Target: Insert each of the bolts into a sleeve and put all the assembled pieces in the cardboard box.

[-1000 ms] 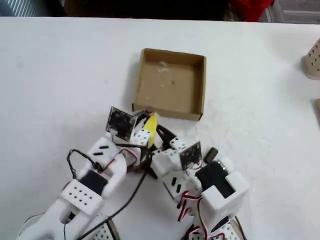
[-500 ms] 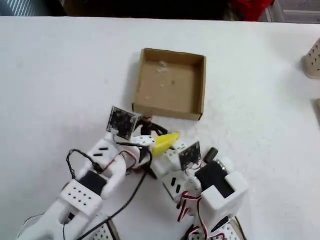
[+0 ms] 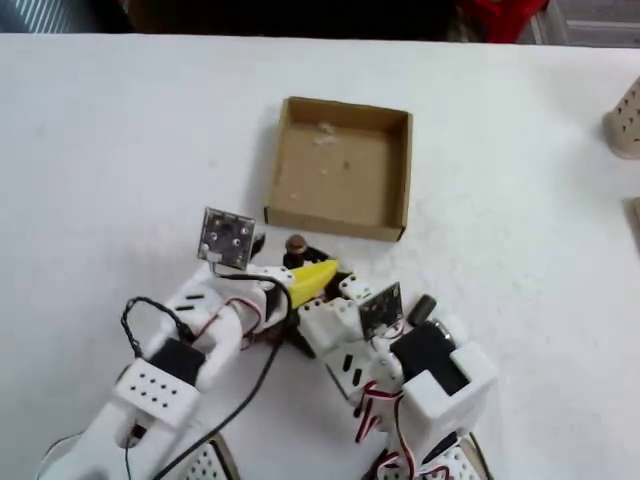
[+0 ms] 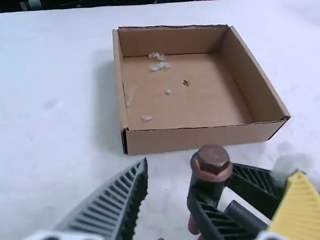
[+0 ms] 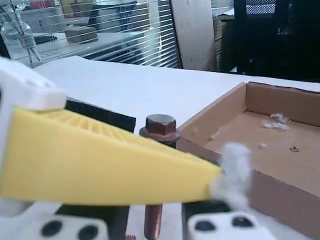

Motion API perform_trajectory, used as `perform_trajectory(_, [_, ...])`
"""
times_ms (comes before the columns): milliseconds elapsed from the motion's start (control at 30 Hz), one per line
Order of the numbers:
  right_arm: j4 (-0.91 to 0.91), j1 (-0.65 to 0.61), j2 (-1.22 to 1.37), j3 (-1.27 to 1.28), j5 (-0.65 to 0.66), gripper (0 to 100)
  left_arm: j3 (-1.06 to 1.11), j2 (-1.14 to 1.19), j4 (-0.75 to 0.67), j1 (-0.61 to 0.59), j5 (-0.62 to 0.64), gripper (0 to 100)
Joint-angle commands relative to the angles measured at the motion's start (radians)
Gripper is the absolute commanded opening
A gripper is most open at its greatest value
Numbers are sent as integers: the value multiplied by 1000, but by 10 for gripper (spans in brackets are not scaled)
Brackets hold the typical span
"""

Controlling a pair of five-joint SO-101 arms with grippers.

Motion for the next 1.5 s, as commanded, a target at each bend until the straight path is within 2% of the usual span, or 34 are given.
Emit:
perform_trajectory(0, [-4, 1, -28, 8, -3, 16, -9, -22, 3, -8, -8, 417])
perform_trajectory(200, [-4, 1, -28, 8, -3, 16, -29, -53, 9, -22, -6, 416])
perform_trajectory(433, [-4, 1, -28, 8, -3, 16, -34, -246, 14, -44, 8, 415])
perform_trajectory(633, [-4, 1, -28, 8, -3, 16, -37, -415, 169, -96, 8, 400])
perform_trajectory(733, [-7, 2, -30, 8, -3, 16, -43, -512, 259, -99, 8, 291])
perform_trajectory(900, [-7, 2, -30, 8, -5, 16, -43, -680, 393, -101, 0, 9])
perform_trajectory(1033, [-7, 16, -36, 8, -6, 16, -43, -805, 514, -134, 0, 93])
perform_trajectory(1267, [-12, 35, -38, 8, -2, 16, 5, -802, 592, -348, 5, 98])
perform_trajectory(1467, [-12, 35, -38, 8, -2, 16, 135, -802, 591, -438, 5, 98])
